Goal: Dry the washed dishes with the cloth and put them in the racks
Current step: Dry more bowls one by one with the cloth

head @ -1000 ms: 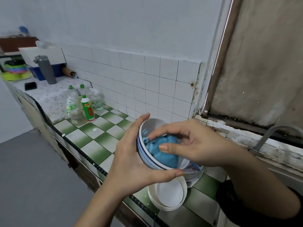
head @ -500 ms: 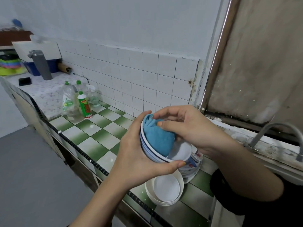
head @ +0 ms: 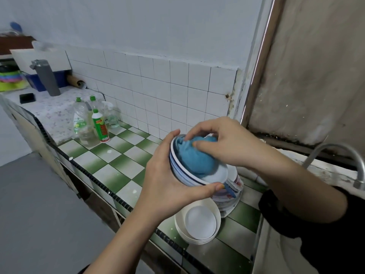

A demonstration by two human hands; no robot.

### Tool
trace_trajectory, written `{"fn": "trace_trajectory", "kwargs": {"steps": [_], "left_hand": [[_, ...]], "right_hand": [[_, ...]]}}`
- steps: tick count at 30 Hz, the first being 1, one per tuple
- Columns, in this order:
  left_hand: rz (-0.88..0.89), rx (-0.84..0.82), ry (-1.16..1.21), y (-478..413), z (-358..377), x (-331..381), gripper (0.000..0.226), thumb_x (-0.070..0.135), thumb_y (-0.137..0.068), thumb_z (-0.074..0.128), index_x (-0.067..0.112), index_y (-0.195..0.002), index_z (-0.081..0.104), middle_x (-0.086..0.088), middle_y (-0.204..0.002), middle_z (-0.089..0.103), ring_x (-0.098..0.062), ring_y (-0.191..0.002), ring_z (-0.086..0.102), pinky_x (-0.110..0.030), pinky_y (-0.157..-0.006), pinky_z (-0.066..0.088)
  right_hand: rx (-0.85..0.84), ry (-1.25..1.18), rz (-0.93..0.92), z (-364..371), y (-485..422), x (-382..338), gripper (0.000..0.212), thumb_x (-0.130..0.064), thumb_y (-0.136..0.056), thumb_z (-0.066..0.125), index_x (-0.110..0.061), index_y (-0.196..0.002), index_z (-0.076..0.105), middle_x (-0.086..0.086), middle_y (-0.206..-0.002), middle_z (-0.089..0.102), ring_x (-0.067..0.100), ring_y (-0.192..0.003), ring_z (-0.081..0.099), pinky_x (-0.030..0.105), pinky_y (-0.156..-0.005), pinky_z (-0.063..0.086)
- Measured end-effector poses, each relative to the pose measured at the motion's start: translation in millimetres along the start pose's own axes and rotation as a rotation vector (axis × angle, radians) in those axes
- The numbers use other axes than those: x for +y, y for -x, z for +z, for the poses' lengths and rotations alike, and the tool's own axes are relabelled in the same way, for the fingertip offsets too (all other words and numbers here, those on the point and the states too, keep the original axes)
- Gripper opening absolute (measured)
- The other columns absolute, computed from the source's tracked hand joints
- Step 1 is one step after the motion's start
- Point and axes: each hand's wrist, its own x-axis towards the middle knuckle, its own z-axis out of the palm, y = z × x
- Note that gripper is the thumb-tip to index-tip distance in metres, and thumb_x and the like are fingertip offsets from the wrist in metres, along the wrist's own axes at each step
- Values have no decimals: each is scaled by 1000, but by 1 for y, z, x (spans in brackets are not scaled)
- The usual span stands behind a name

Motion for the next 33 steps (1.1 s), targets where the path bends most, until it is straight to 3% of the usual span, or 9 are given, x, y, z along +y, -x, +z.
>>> {"fn": "trace_trajectory", "kwargs": {"steps": [3,7,10,13,20,24,26,30,33], "left_hand": [[-31,48,-20,0,2,-1,118,61,-36,83,30,-140,39,20,-125,58,0,-117,56,-26,-99,48],[-81,30,17,2,-2,-3,119,62,-32,83,32,-139,39,23,-114,63,6,-107,59,-12,-89,48],[-73,21,61,3,-1,0,114,61,-33,83,34,-135,41,28,-111,62,10,-106,58,-4,-85,44],[-38,-2,81,-1,-2,1,110,58,-36,85,34,-134,41,26,-115,62,5,-109,60,-11,-88,47],[-25,-124,219,-10,-30,-3,104,52,-33,87,25,-128,53,11,-101,72,-6,-94,68,-22,-82,51],[-72,-225,415,-18,-33,-3,106,70,-32,86,15,-119,59,8,-96,72,-8,-89,67,-19,-76,51],[-86,-296,499,-20,-34,-4,90,67,-38,87,15,-109,69,2,-94,73,-13,-87,68,-23,-75,53],[-82,-406,633,-18,-41,-6,61,62,-49,85,23,-95,77,1,-91,75,-13,-84,71,-25,-75,56],[-59,-383,671,-14,-44,-8,57,64,-51,83,28,-95,77,6,-89,75,-9,-83,70,-24,-76,56]], "right_hand": [[-49,-512,140,15,5,-4,15,-6,-90,65,-19,-93,72,-5,-85,69,-1,-75,61,13,-64,48],[-359,-428,17,6,8,-5,21,2,-90,63,-17,-97,69,-2,-94,70,2,-85,62,16,-81,51],[-218,-574,162,6,6,-8,12,-5,-90,65,-15,-93,72,-1,-84,70,-1,-71,62,14,-60,50],[-118,-559,117,13,4,-9,10,-9,-90,66,-14,-94,73,-2,-84,70,0,-74,62,17,-66,53],[-691,-146,-345,-25,-2,-7,23,2,-86,63,-9,-105,70,7,-118,67,13,-113,62,21,-100,45],[-672,166,-489,-37,-11,-16,26,1,-81,66,-15,-100,75,-6,-118,68,4,-109,58,19,-97,42],[-623,255,-575,-37,-14,-22,31,2,-77,65,-19,-97,76,-10,-118,67,3,-108,55,19,-97,41],[-416,246,-782,-27,-18,-29,34,10,-78,66,-16,-97,77,-4,-122,67,16,-111,54,38,-97,44],[-399,229,-825,-20,-18,-32,32,8,-82,65,-15,-101,77,-1,-123,66,19,-111,54,38,-97,44]]}}
